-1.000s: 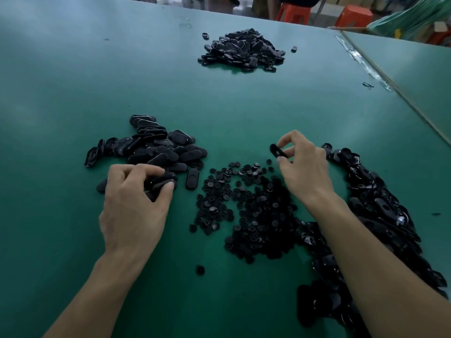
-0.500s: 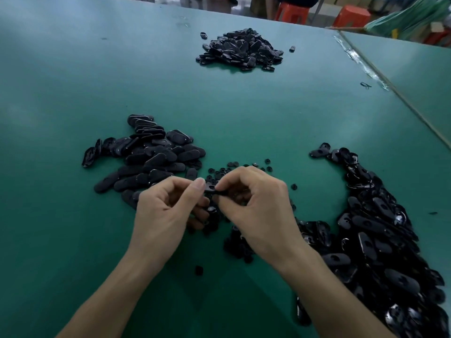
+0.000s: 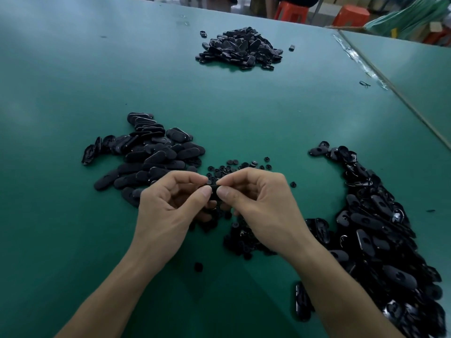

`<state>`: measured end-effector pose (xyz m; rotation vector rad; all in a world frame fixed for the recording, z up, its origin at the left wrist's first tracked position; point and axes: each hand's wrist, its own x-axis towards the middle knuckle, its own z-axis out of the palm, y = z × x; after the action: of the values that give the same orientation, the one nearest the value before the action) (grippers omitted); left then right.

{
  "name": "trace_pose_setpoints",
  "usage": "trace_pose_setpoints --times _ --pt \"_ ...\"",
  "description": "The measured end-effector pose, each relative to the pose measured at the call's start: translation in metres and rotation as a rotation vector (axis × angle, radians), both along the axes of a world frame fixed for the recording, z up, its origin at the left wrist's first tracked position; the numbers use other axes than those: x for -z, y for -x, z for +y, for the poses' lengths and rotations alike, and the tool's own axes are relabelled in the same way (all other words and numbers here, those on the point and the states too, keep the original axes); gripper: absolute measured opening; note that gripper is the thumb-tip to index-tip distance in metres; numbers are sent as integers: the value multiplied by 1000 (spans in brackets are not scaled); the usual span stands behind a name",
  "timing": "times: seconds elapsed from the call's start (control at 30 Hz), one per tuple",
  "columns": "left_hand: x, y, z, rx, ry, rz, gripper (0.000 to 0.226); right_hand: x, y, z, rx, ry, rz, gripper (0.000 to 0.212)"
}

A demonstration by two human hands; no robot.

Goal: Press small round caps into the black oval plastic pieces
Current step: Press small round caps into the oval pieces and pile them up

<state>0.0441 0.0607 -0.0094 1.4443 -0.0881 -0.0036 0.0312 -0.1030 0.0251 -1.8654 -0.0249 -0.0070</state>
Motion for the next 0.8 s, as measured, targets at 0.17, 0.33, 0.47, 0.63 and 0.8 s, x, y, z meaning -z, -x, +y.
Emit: trace_pose_setpoints --times 0.17,0.33,0.47,0.63,0.8 --pt "0 -1 -1 17 40 -8 16 2 0 0 19 10 -1 11" --pt "1 0 -1 62 64 -24 29 3 2 3 44 -37 -9 13" --pt "3 -1 1 33 24 -26 40 4 4 8 97 -138 10 8" --pt "4 -2 -1 -21 0 -63 26 5 5 9 34 105 23 11" --pt "4 -2 -4 -19 90 -12 28 6 4 -3 52 717 -66 22"
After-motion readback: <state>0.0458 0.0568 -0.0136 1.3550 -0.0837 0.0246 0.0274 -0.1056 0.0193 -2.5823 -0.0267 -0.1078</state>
